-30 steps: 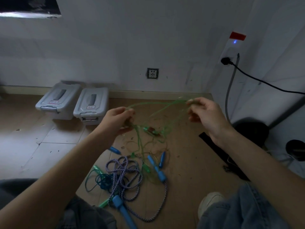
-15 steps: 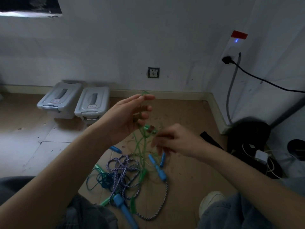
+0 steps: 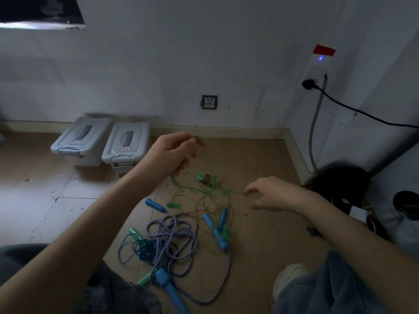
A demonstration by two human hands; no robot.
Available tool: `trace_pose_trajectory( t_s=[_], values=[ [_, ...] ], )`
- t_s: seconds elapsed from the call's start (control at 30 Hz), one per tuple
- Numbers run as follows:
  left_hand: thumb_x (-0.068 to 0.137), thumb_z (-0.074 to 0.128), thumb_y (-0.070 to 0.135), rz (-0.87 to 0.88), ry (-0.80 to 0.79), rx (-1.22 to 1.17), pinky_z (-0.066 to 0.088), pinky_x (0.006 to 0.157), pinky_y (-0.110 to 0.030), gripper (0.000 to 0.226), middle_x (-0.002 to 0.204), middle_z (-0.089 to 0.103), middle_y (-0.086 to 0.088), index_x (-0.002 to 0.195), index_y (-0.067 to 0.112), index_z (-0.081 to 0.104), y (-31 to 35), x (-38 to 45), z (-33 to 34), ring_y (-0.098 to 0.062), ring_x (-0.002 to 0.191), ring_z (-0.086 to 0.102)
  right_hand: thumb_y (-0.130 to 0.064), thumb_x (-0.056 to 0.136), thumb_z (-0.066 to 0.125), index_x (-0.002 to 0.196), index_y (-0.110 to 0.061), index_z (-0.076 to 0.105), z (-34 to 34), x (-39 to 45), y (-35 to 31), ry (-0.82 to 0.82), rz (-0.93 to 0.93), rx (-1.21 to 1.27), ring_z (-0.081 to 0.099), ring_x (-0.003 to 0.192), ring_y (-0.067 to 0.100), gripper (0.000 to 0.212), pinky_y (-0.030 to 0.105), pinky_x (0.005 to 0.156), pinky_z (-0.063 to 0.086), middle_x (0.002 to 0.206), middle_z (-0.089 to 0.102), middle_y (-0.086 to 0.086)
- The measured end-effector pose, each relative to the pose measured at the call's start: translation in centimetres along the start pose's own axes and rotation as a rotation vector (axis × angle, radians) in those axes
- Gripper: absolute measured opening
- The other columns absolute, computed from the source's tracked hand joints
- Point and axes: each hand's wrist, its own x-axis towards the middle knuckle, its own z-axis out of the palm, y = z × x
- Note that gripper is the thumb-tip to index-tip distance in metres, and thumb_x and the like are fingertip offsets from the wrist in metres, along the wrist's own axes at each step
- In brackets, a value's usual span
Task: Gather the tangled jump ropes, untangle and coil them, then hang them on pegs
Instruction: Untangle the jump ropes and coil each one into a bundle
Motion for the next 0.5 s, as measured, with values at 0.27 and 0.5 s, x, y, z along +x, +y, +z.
trace_pose_trajectory(
  t_s=[0.27, 0.5],
  values=[
    [0.083, 0.061, 0.007, 0.227, -0.404, 0.147, 0.041, 0.053, -0.009, 0.018, 0.072, 0.062, 0.014, 0.089, 0.022, 0.067, 1.5, -1.0, 1.2, 0.002, 0.055, 0.052, -0.014, 0.084, 0.066, 0.105, -0.013, 0.062, -0.8, -0.8, -3.6, 0.109, -0.515, 0.879, 0.056, 0.052, -0.004, 0.021, 0.008, 0.043, 0.038, 0.075, 0.066, -0.010],
    [0.083, 0.057, 0.006, -0.021, 0.028, 0.676, 0.050, 0.085, -0.033, 0.014, 0.104, 0.057, -0.011, 0.092, 0.013, 0.065, -4.4, 0.9, -0.5, -0.021, 0.088, 0.057, -0.025, 0.089, 0.051, 0.082, -0.014, 0.066, -3.2, -0.8, -0.2, 0.364, -0.446, 1.483, 0.031, 0.037, 0.006, 0.020, 0.017, 0.038, 0.026, 0.043, 0.040, -0.008]
  ],
)
